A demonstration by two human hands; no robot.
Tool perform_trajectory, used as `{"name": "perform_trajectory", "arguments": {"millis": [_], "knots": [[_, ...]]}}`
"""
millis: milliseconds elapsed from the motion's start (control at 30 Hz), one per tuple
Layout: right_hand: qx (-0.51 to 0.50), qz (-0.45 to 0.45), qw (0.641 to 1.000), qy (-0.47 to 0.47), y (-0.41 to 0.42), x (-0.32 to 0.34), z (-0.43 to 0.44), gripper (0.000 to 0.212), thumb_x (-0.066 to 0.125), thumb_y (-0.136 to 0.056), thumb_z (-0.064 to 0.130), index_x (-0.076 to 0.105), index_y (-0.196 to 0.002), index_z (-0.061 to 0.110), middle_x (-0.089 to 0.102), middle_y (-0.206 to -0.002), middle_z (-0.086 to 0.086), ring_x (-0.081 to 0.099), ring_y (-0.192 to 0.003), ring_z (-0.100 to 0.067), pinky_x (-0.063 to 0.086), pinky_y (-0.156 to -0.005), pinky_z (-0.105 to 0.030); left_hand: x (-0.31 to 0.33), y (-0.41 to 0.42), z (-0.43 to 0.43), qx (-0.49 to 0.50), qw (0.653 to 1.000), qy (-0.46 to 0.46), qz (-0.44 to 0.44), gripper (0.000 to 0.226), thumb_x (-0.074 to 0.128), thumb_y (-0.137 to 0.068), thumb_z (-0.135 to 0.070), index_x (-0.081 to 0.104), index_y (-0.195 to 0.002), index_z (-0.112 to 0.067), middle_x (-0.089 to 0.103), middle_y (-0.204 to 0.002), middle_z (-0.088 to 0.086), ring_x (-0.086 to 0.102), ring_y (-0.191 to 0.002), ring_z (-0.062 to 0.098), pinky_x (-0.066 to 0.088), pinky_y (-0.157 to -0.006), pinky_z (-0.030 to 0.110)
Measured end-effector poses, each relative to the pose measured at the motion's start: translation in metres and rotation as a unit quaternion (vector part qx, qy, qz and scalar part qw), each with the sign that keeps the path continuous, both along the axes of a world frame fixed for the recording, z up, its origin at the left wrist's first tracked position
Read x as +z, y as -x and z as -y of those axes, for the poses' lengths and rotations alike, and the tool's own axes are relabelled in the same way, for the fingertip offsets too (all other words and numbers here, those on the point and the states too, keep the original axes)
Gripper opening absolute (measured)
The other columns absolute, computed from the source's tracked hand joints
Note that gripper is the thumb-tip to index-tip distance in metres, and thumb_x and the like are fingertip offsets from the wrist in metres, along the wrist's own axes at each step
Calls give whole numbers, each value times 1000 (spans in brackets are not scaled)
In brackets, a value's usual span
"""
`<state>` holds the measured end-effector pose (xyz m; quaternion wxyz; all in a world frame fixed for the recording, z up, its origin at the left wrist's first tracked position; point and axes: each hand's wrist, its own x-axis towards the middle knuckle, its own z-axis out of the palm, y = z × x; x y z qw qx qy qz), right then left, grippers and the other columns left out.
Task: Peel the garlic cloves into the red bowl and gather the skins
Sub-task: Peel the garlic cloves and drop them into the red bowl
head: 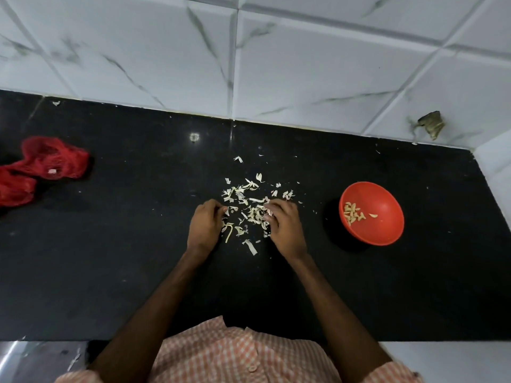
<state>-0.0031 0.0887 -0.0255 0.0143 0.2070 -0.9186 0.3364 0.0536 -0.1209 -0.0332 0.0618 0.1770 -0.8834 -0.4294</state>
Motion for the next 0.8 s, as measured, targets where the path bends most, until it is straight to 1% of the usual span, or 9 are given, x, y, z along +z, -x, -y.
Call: {"name": "perform_trajectory", "arguments": {"millis": [133, 200, 300, 367, 433, 533, 633, 733, 800], "knots": [[71, 8, 995, -72, -7, -10, 9, 30, 69, -91, 11, 70, -121, 8, 62, -119, -6, 53, -112, -23, 47, -99, -30, 1, 7, -19, 52, 989, -141, -6, 15, 59, -99, -24, 64, -92, -11, 71, -79, -1, 68, -68, 13, 58, -67, 34], [68, 12, 994, -84, -1, -10, 15, 22, 67, -91, 7, 72, -113, 10, 64, -110, -4, 56, -105, -21, 51, -92, -34, 2, 10, -23, 83, 978, -189, -11, 16, 59, -100, -23, 65, -93, -11, 74, -85, -2, 70, -73, 13, 60, -72, 32], [37, 43, 995, -79, 8, -9, 18, 14, 66, -93, 11, 71, -106, 11, 63, -107, -2, 55, -104, -18, 49, -93, -32, 6, 10, -19, 117, 968, -218, -31, 17, 56, -101, -22, 65, -96, -8, 73, -92, -3, 71, -80, 12, 60, -71, 26], [34, 49, 995, -77, 11, -9, 18, 13, 67, -93, 13, 71, -105, 11, 63, -108, -2, 54, -104, -16, 48, -93, -30, 7, 11, -14, 124, 970, -206, -41, 16, 55, -101, -22, 65, -97, -10, 72, -93, -4, 69, -84, 12, 58, -70, 22], [55, 30, 993, -100, 12, -10, 17, 15, 67, -92, 8, 71, -105, 12, 63, -108, 0, 54, -102, -15, 51, -92, -30, 8, 16, -10, 121, 977, -169, -41, 15, 57, -100, -25, 65, -96, -14, 70, -90, -6, 68, -82, 9, 58, -72, 25], [58, 20, 992, -113, 10, -12, 15, 29, 66, -86, -6, 68, -107, 15, 62, -108, 3, 52, -102, -13, 53, -88, -32, 9, 30, -8, 86, 990, -103, -52, 12, 59, -99, -25, 65, -95, -16, 68, -86, -6, 64, -79, 8, 55, -71, 28], [42, 33, 991, -121, 13, -11, 18, 40, 61, -86, -9, 63, -119, 13, 62, -116, 0, 51, -108, -17, 50, -94, -31, 6, 41, -12, 28, 999, -33, -28, 16, 58, -100, -26, 63, -92, -13, 66, -85, -2, 61, -78, 13, 53, -70, 35], [43, 11, 991, -126, 18, -9, 21, 25, 63, -88, -2, 67, -109, 12, 63, -110, -3, 54, -104, -22, 51, -91, -36, 0, 45, -22, -5, 1000, 13, -15, 21, 57, -100, -29, 64, -94, -10, 66, -88, 4, 58, -79, 16, 48, -71, 34], [42, -6, 993, -112, 26, -7, 24, 14, 65, -90, 2, 70, -102, 9, 64, -99, -5, 57, -97, -23, 55, -83, -40, 0, 45, -29, -28, 999, 0, -30, 17, 59, -99, -26, 66, -96, -10, 69, -89, 1, 61, -80, 15, 51, -72, 35]]}}
